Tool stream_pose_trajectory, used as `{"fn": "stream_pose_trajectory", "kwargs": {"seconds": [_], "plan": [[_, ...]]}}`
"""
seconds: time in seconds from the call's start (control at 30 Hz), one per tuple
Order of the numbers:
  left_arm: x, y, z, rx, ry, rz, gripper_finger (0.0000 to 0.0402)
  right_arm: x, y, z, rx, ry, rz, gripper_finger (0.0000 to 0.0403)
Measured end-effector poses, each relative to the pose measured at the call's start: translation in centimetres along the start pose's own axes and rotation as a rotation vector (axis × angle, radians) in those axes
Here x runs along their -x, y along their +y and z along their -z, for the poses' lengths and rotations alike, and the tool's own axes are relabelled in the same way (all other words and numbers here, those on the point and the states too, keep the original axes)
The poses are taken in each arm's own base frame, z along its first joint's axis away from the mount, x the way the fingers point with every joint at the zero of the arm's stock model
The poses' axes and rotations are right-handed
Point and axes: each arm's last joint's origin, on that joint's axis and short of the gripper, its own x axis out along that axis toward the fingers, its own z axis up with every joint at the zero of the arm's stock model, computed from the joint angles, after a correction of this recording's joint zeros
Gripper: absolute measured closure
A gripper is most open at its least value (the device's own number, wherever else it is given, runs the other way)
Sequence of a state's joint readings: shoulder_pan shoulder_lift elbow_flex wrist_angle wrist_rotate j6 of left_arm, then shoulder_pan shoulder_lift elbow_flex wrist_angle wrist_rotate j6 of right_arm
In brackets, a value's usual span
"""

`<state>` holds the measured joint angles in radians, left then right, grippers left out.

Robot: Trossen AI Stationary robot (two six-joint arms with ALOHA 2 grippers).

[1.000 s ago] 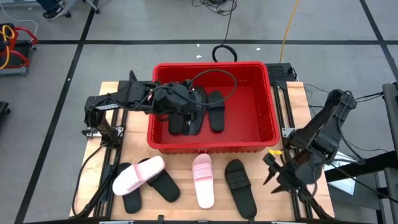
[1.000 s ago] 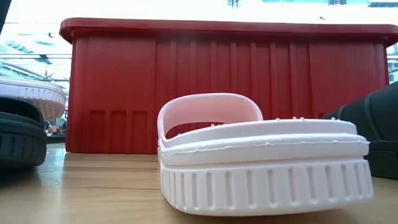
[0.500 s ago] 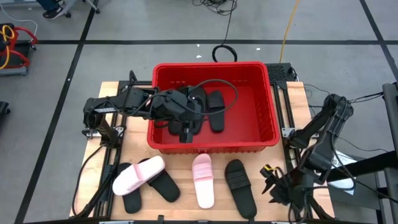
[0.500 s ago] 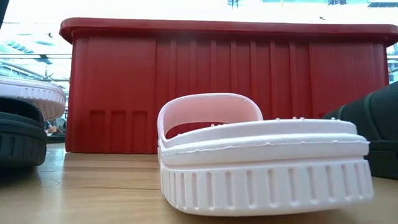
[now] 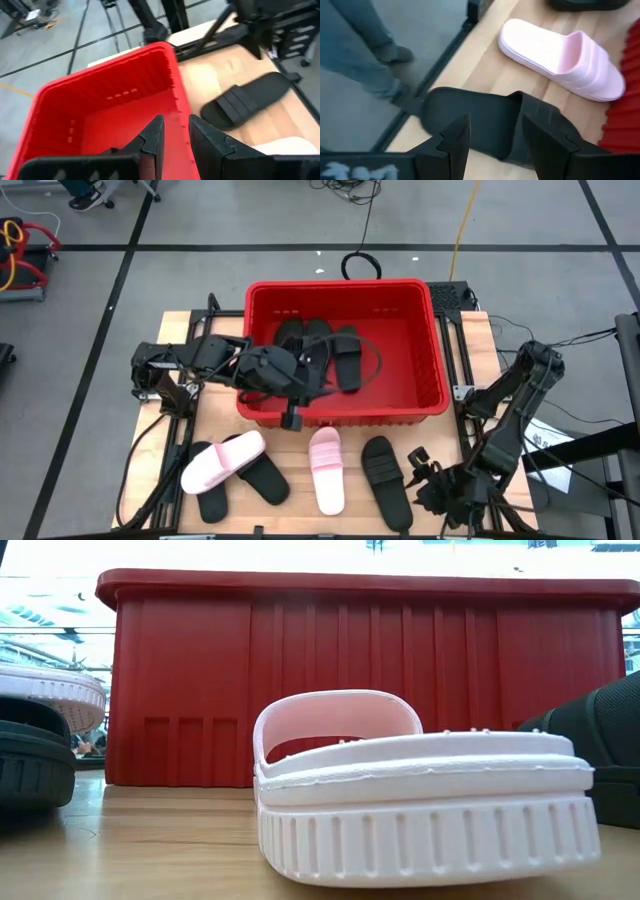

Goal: Pick and place slides into bin
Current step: Put the black slide into the red bin

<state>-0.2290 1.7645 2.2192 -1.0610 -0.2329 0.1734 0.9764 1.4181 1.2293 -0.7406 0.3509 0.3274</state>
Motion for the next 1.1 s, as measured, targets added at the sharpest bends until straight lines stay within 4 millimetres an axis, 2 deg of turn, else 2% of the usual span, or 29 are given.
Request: {"fn": "stream_pose_trajectory", "kwargs": {"seconds": [0.23,0.53,0.87,1.1], "plan": [[0.4,-1.7,0.2,-0.014,0.036,0.045,0.0314,-1.7,0.5,0.2,0.043,0.035,0.064,0.0234],[0.7,-2.9,0.2,-0.038,0.043,0.076,0.0314,-3.6,0.7,0.4,0.063,0.055,0.208,0.0234],[0.8,-3.0,0.7,-0.033,0.091,0.083,0.0314,-6.0,0.7,3.0,0.073,0.056,0.228,0.0234],[0.8,-3.0,0.7,-0.024,0.092,0.083,0.0314,-6.6,0.6,4.0,0.084,0.073,0.233,0.0234]]}}
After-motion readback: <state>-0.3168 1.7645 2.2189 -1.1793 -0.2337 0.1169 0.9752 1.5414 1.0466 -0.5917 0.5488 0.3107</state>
